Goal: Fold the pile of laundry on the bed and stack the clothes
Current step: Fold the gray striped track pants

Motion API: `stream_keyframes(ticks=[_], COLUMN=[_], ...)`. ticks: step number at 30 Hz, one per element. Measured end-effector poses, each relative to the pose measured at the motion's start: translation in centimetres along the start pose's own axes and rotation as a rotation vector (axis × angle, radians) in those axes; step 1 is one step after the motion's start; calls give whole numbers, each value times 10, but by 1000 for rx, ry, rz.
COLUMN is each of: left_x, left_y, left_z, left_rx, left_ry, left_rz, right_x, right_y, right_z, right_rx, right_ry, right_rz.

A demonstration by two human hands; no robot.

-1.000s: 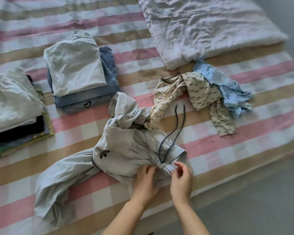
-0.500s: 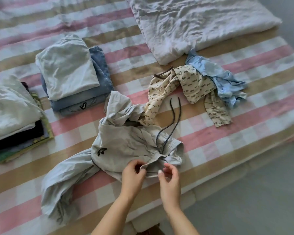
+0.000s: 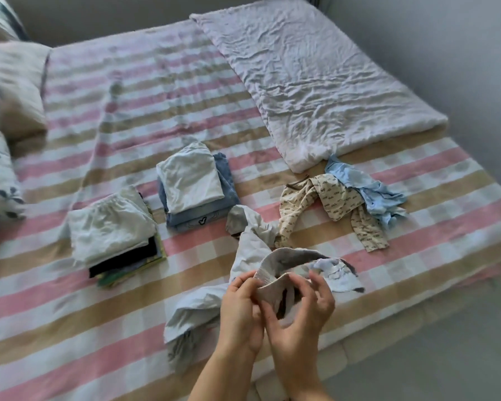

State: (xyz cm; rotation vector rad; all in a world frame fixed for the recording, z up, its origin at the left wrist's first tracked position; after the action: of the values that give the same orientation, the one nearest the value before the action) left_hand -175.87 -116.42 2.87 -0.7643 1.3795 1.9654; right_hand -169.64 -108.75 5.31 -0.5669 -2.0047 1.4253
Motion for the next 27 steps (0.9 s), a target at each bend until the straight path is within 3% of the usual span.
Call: stream_keyframes(ticks=[5, 8, 13, 19, 23, 27], left_x=[-51, -84, -136, -166, -164, -165], left_y=[47, 80, 131, 145, 139, 160], left_z=[-1, 0, -1, -10, -30, -58], left_rx=[-121, -204, -253, -301, -108, 209], left_ry=[52, 2, -10, -113, -43, 133], left_rz=[125, 190, 394, 525, 563, 736], right_x=[4, 18, 38, 45, 51, 63], right_y=[-61, -108, -168, -197, -194, -206], right_z=[-1, 7, 26, 35, 37, 48], right_rx=[89, 201, 365, 429, 536, 528], right_ry=[64, -75, -397, -493, -547, -678], right_rz=[-143, -205, -100, -89, 4, 14])
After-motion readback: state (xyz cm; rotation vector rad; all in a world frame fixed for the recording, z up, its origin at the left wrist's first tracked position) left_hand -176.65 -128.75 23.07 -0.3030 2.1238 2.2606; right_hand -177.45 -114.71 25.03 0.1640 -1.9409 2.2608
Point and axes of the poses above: each hand's wrist, its own x-axis towards the middle knuckle, its own z-axis out of the palm, y = z × x, the point moved 5 cm from there along x, towards the middle knuckle, and after that the axes turned 14 degrees about x, right-handed, at the moved point
